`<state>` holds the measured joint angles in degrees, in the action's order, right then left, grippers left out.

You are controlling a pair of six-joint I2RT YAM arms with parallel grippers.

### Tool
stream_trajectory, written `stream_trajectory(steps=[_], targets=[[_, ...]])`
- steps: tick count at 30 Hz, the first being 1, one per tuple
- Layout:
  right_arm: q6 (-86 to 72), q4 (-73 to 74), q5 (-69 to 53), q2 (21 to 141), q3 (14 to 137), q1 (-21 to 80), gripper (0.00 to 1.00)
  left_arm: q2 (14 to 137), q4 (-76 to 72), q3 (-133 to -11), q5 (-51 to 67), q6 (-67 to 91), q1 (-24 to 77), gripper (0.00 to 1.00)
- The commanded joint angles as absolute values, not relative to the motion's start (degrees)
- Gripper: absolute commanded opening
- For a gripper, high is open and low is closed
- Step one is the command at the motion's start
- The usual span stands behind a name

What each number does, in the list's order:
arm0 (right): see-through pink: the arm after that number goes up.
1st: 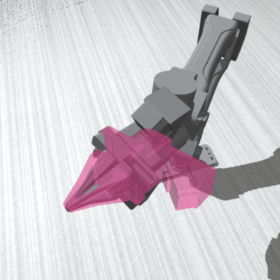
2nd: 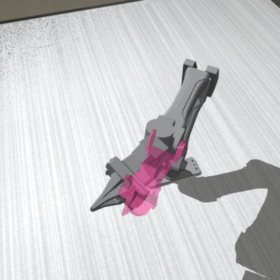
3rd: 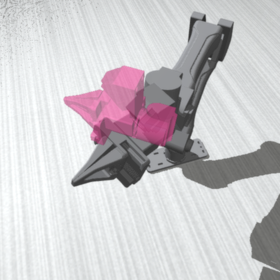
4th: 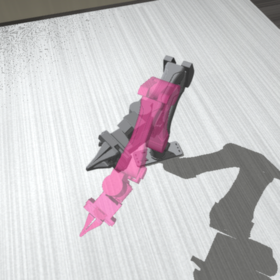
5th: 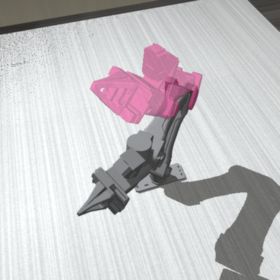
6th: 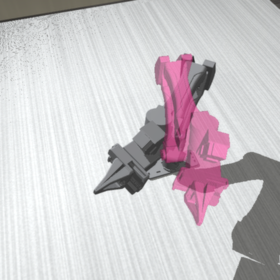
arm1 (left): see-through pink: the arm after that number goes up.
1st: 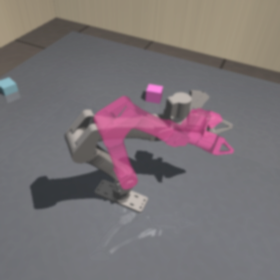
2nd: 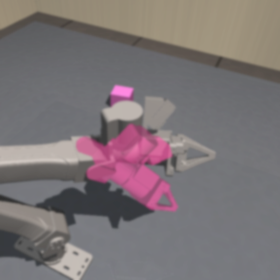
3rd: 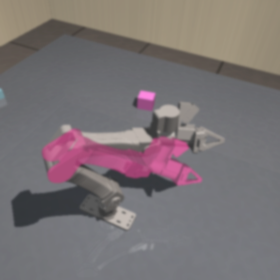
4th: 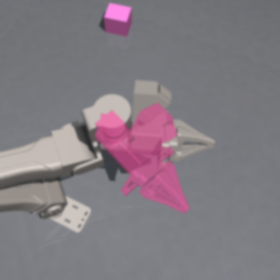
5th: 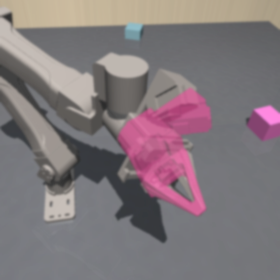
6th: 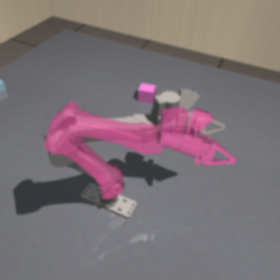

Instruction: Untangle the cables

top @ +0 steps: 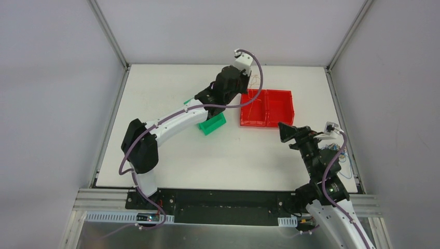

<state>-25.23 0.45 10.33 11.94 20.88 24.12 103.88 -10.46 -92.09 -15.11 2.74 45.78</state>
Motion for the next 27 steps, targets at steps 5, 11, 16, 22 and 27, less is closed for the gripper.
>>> stream_trajectory(steps=[5,11,16,22,27], targets=[[-25.5,-0.3,12.0,12.2,21.7,24.0,0.87,99.5,-7.4,-89.9,-18.0,2.9,49.1,0.00],[-25.7,-0.3,11.9,11.7,21.6,24.1,0.87,103.1,-4.0,-90.8,-20.4,3.3,49.1,0.00],[-25.8,-0.3,11.8,12.0,21.7,24.0,0.87,104.2,-3.6,-91.2,-28.0,1.1,49.2,0.00],[-25.7,-0.3,12.1,12.0,21.7,24.1,0.87,103.9,-2.0,-90.1,-32.6,0.6,49.1,0.00],[-25.7,-0.3,12.3,12.2,21.7,24.1,0.87,107.0,-0.4,-91.3,-24.6,2.5,49.2,0.00]])
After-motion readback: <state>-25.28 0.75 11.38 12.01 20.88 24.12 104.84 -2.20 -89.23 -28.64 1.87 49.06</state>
